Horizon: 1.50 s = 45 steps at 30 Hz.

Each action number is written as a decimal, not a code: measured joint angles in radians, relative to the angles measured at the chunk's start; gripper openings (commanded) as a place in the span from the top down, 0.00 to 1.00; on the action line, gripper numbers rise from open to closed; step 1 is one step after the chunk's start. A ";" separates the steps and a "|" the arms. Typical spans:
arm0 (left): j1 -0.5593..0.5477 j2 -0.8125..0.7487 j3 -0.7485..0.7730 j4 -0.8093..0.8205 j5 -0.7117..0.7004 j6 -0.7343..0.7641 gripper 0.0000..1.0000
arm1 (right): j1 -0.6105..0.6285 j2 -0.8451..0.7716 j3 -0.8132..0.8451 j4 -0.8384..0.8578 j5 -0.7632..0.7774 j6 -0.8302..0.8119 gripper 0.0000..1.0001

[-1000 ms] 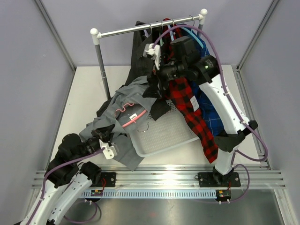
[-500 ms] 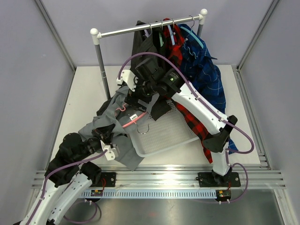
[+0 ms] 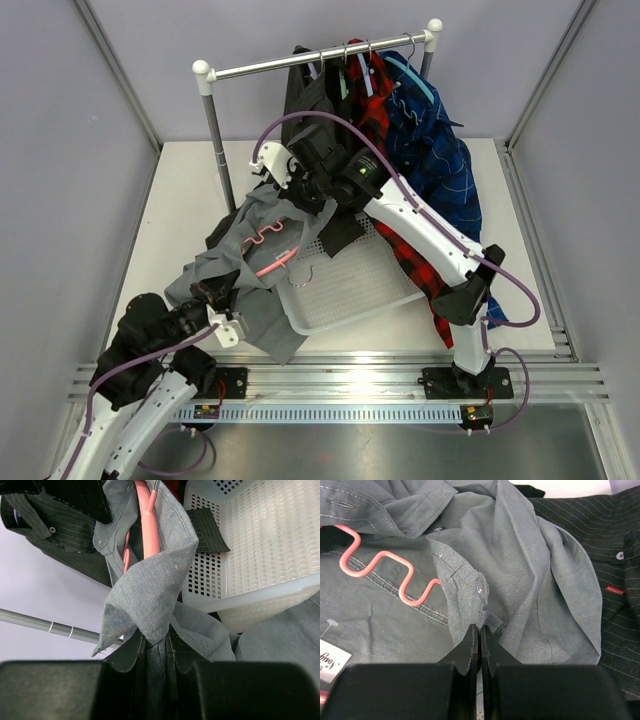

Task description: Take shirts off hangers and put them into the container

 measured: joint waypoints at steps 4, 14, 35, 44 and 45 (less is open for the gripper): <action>0.000 -0.014 0.000 -0.014 -0.005 -0.032 1.00 | -0.018 -0.003 0.000 0.001 -0.037 0.031 1.00; 0.000 -0.011 0.021 -0.006 -0.064 -0.136 1.00 | -0.112 -0.198 -0.163 0.081 -0.066 0.111 1.00; -0.001 0.070 0.381 -0.021 -0.038 -0.496 1.00 | -0.216 -0.407 -0.182 0.203 -0.408 0.224 1.00; -0.001 0.087 0.433 -0.045 -0.039 -0.682 1.00 | -0.325 -0.412 -0.237 0.230 -0.524 0.344 1.00; -0.001 0.082 0.428 -0.046 -0.040 -0.698 1.00 | -0.327 -0.412 -0.244 0.232 -0.528 0.349 1.00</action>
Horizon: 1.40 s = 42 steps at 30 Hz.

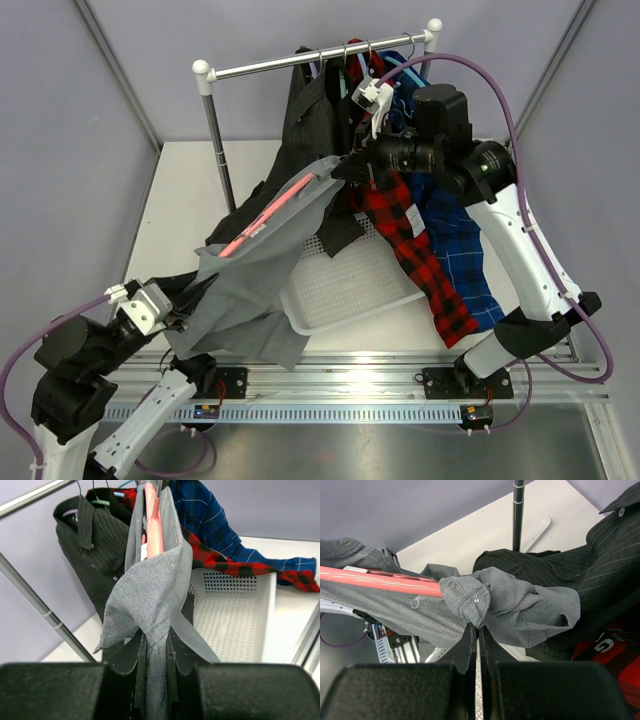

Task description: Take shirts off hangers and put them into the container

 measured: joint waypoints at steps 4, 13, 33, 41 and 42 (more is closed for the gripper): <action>0.000 -0.011 -0.019 0.007 -0.004 -0.071 1.00 | -0.013 0.002 -0.026 0.011 -0.010 0.020 1.00; -0.011 -0.024 -0.063 0.044 -0.029 -0.215 1.00 | -0.063 0.082 -0.077 0.067 -0.082 0.087 1.00; -0.055 -0.005 -0.001 0.246 -0.196 -0.504 1.00 | -0.210 -0.061 -0.346 0.258 -0.564 -0.343 0.01; -0.056 0.003 -0.001 0.249 -0.195 -0.575 1.00 | -0.145 0.090 -0.226 0.451 -0.407 -0.037 0.07; -0.056 0.003 -0.001 0.249 -0.195 -0.579 1.00 | -0.137 0.105 -0.214 0.472 -0.391 -0.001 0.09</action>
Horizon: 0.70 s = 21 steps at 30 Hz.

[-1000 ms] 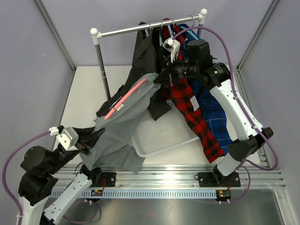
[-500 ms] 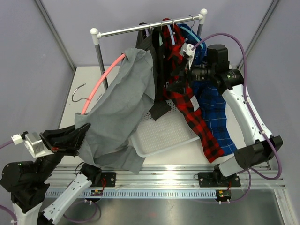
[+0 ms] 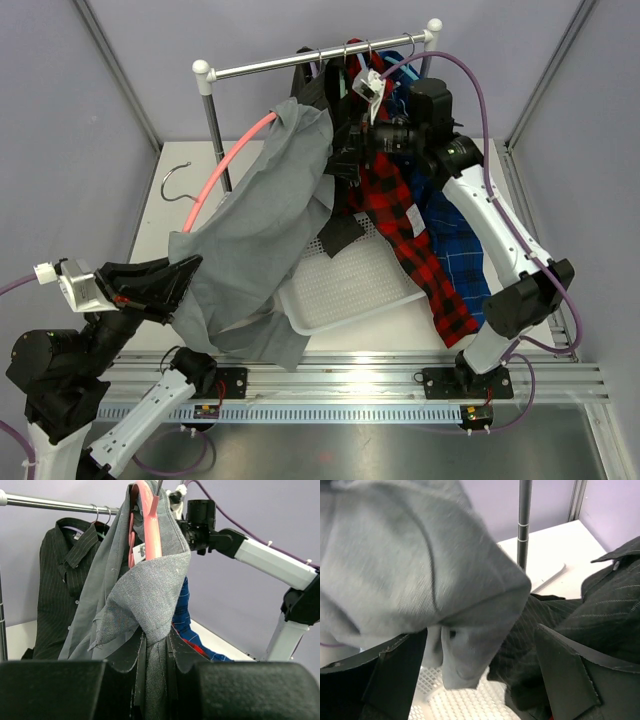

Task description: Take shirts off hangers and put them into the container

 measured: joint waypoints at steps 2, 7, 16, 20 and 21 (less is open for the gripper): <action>0.000 0.000 0.000 0.001 -0.002 -0.006 1.00 | 0.017 0.019 0.010 0.032 0.020 0.068 0.21; -0.001 -0.002 -0.002 0.007 -0.010 -0.018 1.00 | 0.029 0.035 0.009 0.117 0.007 0.208 1.00; -0.008 -0.061 -0.030 -0.021 -0.132 -0.019 1.00 | 0.017 -0.069 -0.221 0.188 0.102 0.281 1.00; -0.019 -0.088 -0.035 -0.088 -0.194 -0.006 1.00 | -0.068 -0.142 -0.375 0.203 0.158 0.332 1.00; -0.024 -0.091 -0.039 -0.097 -0.204 -0.003 1.00 | -0.090 -0.152 -0.401 0.208 0.158 0.339 1.00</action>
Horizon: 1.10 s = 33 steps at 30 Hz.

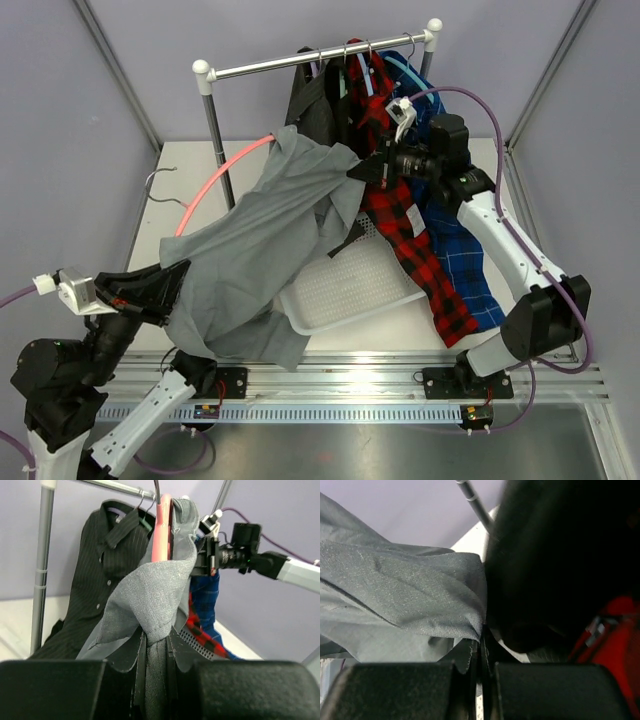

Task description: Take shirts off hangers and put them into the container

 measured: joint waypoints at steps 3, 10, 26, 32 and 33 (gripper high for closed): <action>-0.015 0.001 -0.014 -0.022 -0.021 0.003 1.00 | -0.021 -0.017 -0.053 0.002 0.003 0.010 1.00; -0.077 -0.001 -0.014 -0.035 -0.031 0.008 1.00 | -0.053 -0.014 -0.063 0.009 -0.002 0.044 1.00; -0.236 -0.095 -0.058 0.044 -0.114 0.082 1.00 | 0.202 0.020 -0.100 -0.246 -0.090 -0.373 1.00; -0.237 -0.044 -0.035 0.146 -0.105 0.104 1.00 | 0.238 0.043 -0.131 -0.338 -0.068 -0.475 1.00; -0.237 -0.039 -0.035 0.146 -0.105 0.104 1.00 | 0.238 0.040 -0.131 -0.339 -0.068 -0.484 1.00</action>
